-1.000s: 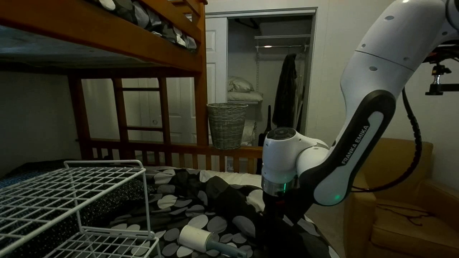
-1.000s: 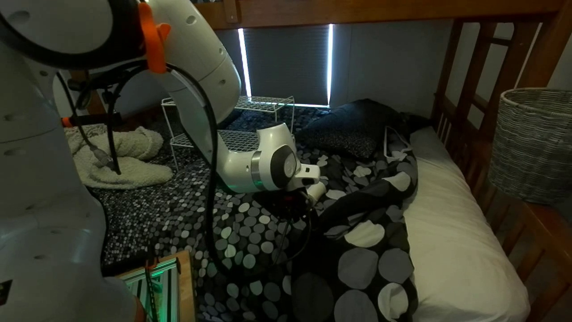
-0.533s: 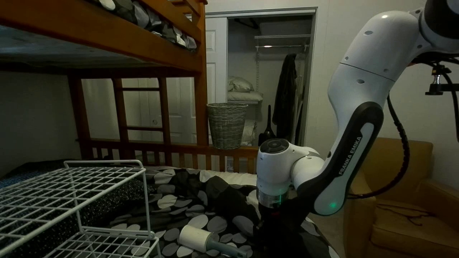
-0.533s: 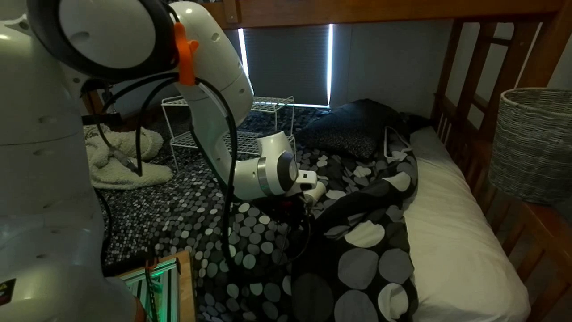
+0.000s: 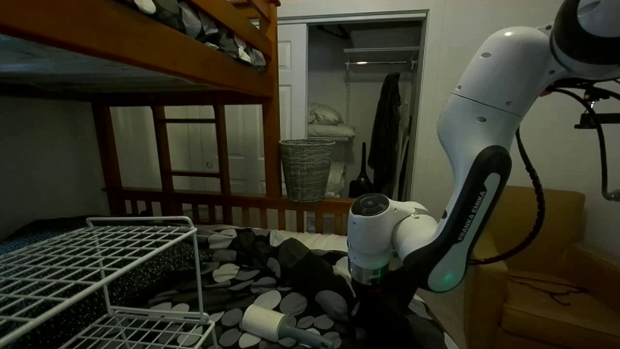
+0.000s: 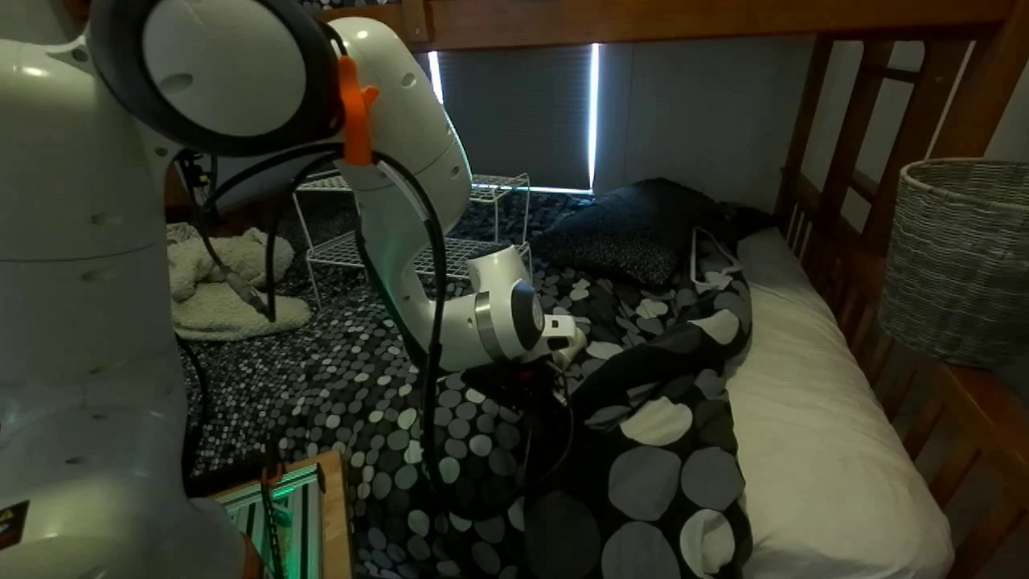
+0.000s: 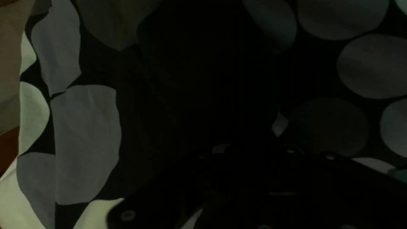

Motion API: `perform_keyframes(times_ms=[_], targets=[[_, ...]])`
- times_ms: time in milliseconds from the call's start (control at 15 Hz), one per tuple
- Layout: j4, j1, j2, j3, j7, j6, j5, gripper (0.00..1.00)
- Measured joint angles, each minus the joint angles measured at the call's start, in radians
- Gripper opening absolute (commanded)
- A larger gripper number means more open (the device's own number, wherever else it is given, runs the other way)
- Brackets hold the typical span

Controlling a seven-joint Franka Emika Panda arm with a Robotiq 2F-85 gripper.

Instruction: Pull on the blanket

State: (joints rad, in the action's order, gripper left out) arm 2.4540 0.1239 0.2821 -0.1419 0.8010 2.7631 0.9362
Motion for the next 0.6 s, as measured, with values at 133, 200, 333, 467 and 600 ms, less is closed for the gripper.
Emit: perform_keyframes(times_ms=[133, 200, 333, 467, 600], targets=[[-0.006, -0.001, -0.006, 0.016, 0.000, -0.011, 0.013, 0.01], [-0.008, -0.003, -0.013, 0.027, 0.000, -0.018, 0.020, 0.02], [-0.008, -0.010, -0.035, 0.055, 0.000, -0.034, 0.039, 0.02], [-0.004, -0.025, -0.066, 0.086, -0.006, -0.045, 0.047, 0.02], [0.004, -0.046, -0.103, 0.122, -0.007, -0.046, 0.071, 0.02]])
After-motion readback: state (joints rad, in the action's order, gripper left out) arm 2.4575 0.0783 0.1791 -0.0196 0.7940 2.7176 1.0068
